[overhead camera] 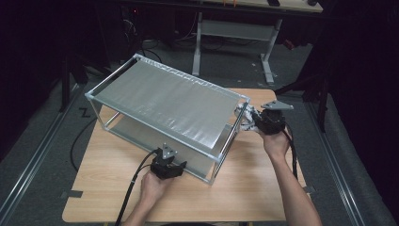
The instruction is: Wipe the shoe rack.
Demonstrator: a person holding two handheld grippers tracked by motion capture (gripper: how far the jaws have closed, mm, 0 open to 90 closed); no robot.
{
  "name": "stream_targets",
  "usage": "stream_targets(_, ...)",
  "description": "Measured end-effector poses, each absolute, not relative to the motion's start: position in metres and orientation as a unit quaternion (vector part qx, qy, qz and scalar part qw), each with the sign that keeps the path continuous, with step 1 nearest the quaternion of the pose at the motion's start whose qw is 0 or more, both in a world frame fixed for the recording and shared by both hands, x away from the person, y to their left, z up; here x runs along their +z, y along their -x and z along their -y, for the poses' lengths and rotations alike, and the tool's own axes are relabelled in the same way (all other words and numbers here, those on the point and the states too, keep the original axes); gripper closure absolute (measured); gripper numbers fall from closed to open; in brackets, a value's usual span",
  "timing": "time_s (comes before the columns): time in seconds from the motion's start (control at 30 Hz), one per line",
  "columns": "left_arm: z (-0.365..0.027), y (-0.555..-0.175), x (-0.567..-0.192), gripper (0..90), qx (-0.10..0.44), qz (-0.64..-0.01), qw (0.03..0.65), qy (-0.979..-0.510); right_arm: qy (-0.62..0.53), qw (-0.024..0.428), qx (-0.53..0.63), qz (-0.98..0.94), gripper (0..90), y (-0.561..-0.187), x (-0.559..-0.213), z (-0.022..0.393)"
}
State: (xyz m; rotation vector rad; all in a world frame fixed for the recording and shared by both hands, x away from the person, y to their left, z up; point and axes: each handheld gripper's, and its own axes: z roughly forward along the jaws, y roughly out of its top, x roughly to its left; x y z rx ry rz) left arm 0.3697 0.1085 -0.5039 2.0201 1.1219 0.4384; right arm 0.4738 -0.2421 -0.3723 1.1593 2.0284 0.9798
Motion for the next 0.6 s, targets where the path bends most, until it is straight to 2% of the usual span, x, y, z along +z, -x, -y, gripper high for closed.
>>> stream_targets(0.1,-0.108,-0.370,-0.504,39.2,0.172,-0.440,0.385,-0.793,-0.427,0.311,0.375,-0.762,80.5,-0.470,-0.358,0.242)
stream_targets(0.27,-0.108,-0.370,-0.504,39.2,0.173,-0.440,0.384,-0.793,-0.427,0.308,0.371,-0.765,80.5,-0.470,-0.359,0.242)
stream_targets(0.6,-0.109,-0.369,-0.504,39.2,0.173,-0.439,0.386,-0.793,-0.449,0.267,0.329,-0.787,80.5,-0.486,-0.409,0.231)
